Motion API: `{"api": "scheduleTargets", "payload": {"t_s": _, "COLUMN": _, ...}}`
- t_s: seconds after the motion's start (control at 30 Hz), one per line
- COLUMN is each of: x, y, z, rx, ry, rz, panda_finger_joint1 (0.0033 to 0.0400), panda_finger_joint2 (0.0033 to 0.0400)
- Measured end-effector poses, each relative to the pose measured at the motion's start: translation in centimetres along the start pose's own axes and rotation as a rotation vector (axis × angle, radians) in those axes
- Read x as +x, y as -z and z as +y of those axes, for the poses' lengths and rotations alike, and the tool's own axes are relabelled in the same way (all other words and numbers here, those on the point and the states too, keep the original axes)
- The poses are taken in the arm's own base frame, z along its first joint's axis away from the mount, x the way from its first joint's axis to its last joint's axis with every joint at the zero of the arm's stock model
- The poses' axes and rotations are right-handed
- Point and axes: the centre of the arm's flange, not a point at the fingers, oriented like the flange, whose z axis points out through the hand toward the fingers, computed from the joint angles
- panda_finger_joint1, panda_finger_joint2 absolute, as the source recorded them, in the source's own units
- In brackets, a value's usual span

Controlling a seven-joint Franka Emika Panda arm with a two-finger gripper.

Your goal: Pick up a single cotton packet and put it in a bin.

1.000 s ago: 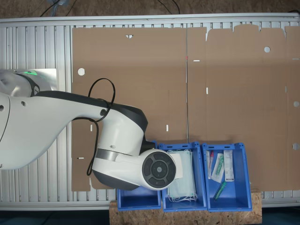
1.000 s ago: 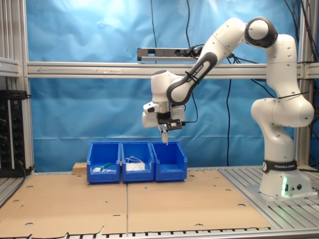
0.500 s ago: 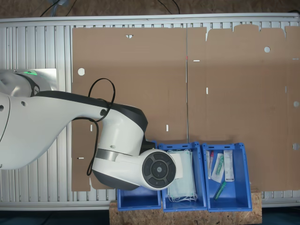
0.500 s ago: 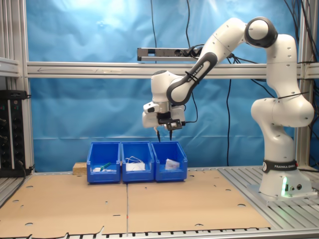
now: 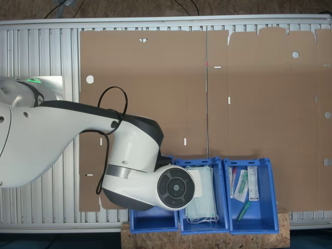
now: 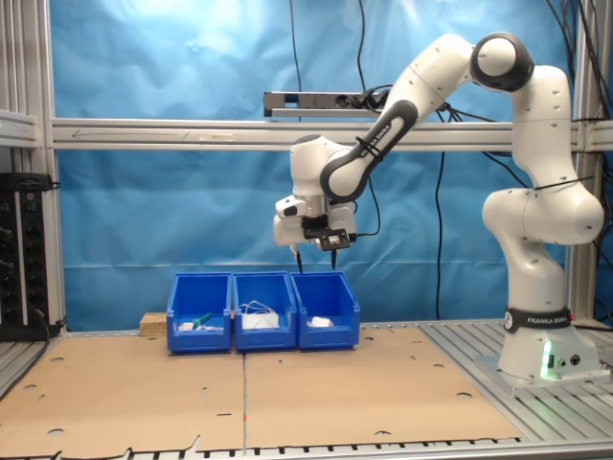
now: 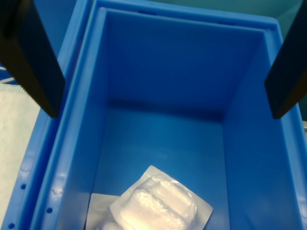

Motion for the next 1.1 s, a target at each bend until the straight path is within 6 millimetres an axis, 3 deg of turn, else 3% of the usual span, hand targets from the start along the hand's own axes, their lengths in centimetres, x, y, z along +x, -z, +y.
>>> {"api": "scheduleTargets", "payload": {"t_s": 1.1, "x": 0.00, "y": 0.00, "z": 0.00, "rx": 0.000, "ry": 0.001, "rz": 0.000, "panda_finger_joint1": 0.0400, "panda_finger_joint2": 0.0400}}
